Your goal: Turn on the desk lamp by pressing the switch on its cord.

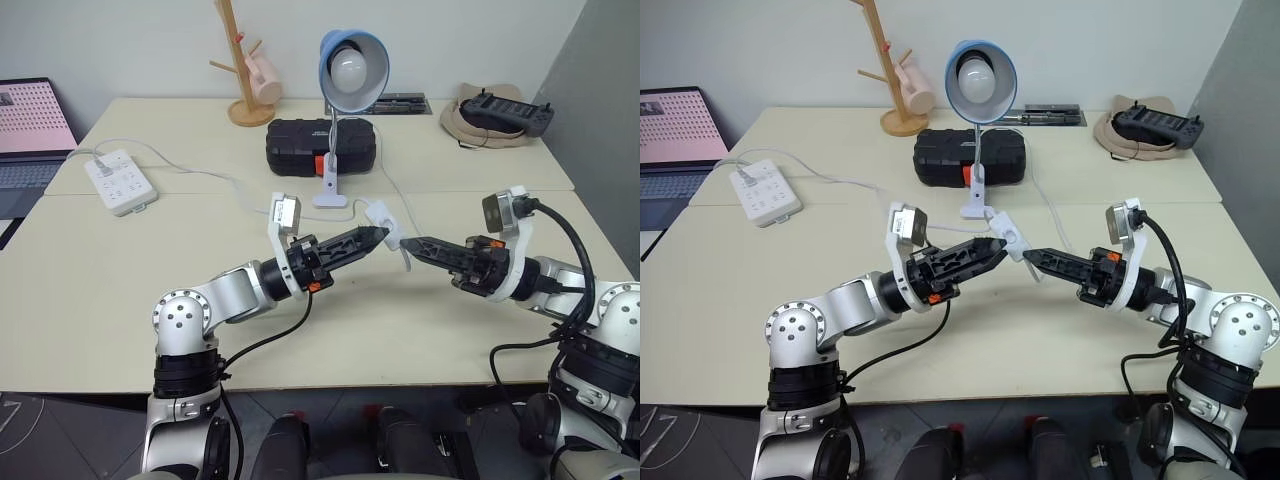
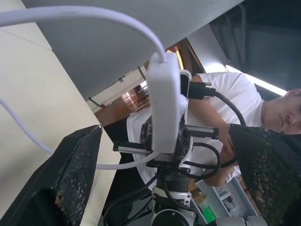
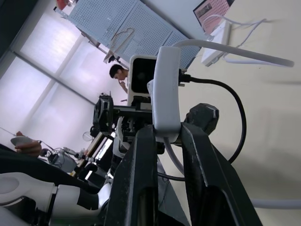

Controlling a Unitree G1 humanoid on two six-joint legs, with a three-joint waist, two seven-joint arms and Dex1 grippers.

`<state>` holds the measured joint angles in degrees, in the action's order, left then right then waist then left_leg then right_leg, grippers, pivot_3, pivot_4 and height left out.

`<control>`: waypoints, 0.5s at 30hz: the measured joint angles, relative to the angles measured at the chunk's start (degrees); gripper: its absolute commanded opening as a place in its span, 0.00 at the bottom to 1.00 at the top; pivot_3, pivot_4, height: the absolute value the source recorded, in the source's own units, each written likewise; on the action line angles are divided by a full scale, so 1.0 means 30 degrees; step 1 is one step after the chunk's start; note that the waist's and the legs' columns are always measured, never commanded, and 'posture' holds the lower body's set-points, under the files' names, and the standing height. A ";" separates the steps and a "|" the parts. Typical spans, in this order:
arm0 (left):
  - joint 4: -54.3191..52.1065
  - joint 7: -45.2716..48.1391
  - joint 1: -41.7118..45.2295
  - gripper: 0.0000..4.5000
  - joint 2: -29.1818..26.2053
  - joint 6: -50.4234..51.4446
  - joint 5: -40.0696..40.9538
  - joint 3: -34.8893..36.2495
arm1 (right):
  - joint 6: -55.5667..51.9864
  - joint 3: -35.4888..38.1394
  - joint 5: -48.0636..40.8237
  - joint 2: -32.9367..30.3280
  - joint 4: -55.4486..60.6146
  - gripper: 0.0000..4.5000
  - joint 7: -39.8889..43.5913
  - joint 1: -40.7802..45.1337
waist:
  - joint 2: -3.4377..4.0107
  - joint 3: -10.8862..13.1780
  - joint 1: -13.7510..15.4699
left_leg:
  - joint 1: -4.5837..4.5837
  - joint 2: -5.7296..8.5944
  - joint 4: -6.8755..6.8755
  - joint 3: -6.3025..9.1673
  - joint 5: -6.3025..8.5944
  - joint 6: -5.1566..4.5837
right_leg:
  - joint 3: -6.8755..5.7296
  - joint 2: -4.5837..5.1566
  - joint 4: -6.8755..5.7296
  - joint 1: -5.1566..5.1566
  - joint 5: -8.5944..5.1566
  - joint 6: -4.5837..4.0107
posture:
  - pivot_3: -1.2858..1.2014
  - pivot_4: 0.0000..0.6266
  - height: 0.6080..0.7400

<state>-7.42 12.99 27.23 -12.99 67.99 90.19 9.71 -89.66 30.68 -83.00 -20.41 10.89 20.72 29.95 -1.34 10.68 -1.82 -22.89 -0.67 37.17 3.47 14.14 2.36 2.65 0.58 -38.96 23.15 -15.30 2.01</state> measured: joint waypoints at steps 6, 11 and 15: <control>0.0268 -0.0001 0.0011 1.00 0.0016 -0.0469 0.0236 -0.0176 | 0.1726 -0.1767 -0.2963 -0.1339 0.0010 0.08 -0.1739 -0.1039 | -0.0001 0.0000 -0.0004 | -0.0011 -0.0002 -0.0005 -0.0012 0.0000 -0.0001 | 0.0012 -0.0005 0.0018 0.0003 -0.0004 0.0004 | 0.52 0.24 1.00; 0.0342 0.0000 0.0100 0.91 -0.0135 -0.0728 0.0499 -0.0200 | 0.3477 -0.3197 -0.4825 -0.2480 0.0020 0.08 -0.2773 -0.1576 | -0.0001 0.0001 -0.0006 | -0.0011 -0.0002 -0.0005 -0.0012 0.0000 -0.0001 | 0.0012 -0.0005 0.0026 0.0003 -0.0010 0.0015 | 0.52 0.24 1.00; 0.0347 0.0060 0.0176 0.75 -0.0341 -0.0746 0.0511 -0.0279 | 0.4706 -0.4065 -0.5824 -0.3371 0.0070 0.08 -0.3183 -0.1894 | -0.0002 0.0001 -0.0003 | -0.0015 -0.0004 -0.0008 -0.0009 0.0000 -0.0001 | 0.0011 -0.0008 0.0032 0.0003 -0.0053 0.0089 | 0.52 0.24 1.00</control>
<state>-6.38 13.17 27.76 -14.01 65.75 91.72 8.87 -75.54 18.48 -100.47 -30.53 11.10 11.17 24.27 -1.34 10.68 -1.83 -22.94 -0.68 37.15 3.44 14.14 2.35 2.68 0.55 -38.86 23.16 -15.46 2.28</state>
